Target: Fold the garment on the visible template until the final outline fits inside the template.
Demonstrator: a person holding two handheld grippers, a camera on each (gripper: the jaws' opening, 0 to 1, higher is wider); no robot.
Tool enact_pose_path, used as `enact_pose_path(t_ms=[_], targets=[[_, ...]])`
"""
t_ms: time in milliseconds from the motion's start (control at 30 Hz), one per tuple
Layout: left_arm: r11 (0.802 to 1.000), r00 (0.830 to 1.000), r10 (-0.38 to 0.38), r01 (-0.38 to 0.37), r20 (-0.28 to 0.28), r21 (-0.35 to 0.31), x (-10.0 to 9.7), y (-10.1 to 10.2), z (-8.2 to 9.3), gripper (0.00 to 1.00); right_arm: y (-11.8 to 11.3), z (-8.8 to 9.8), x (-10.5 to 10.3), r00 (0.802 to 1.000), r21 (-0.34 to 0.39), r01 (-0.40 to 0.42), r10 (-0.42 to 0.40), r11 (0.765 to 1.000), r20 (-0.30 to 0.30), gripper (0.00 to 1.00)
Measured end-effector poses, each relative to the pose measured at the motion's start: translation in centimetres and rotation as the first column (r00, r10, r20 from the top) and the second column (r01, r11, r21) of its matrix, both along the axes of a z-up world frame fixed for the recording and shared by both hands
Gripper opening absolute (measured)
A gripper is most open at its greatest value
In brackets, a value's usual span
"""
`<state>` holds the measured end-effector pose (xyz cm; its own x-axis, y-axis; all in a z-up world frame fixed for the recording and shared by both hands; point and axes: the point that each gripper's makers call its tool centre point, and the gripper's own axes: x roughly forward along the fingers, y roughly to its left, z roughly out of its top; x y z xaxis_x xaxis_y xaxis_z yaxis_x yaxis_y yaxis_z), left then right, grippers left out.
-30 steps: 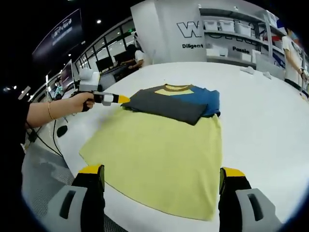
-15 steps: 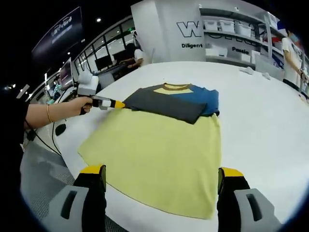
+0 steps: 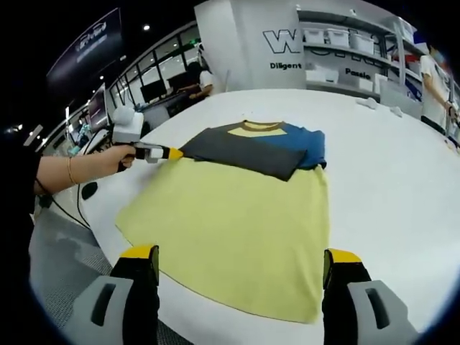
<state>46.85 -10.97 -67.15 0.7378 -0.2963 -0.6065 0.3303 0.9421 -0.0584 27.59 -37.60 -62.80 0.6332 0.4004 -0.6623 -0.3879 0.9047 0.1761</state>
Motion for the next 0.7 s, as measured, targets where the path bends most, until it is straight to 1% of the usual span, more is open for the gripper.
enact_pose_path(t_ms=[100,167,300,567,700], targets=[[0.998,0.999,-0.031,0.03,0.012,0.062,0.2,0.6,0.1,0.04,0.2,0.0,-0.1,1.0,0.001,-0.007,0.008,1.0,-0.002,0.94],[0.997,0.999,-0.036,0.035,0.011,0.074,0.3,1.0,0.1,0.04,0.3,0.0,-0.2,1.0,0.002,-0.01,0.01,1.0,-0.003,0.95],[0.997,1.0,-0.03,0.03,0.004,0.076,0.6,2.0,0.1,0.04,0.6,0.0,-0.3,1.0,0.005,-0.015,0.015,1.0,-0.006,0.95],[0.993,0.999,-0.034,0.033,0.003,0.114,0.7,3.9,0.1,0.05,1.1,-0.2,-0.3,1.0,0.01,-0.025,0.025,1.0,-0.017,0.94],[0.993,1.0,-0.022,0.022,-0.001,0.114,0.6,4.7,0.2,0.05,1.1,-0.3,-0.3,0.999,0.007,-0.025,0.025,1.0,-0.02,0.94]])
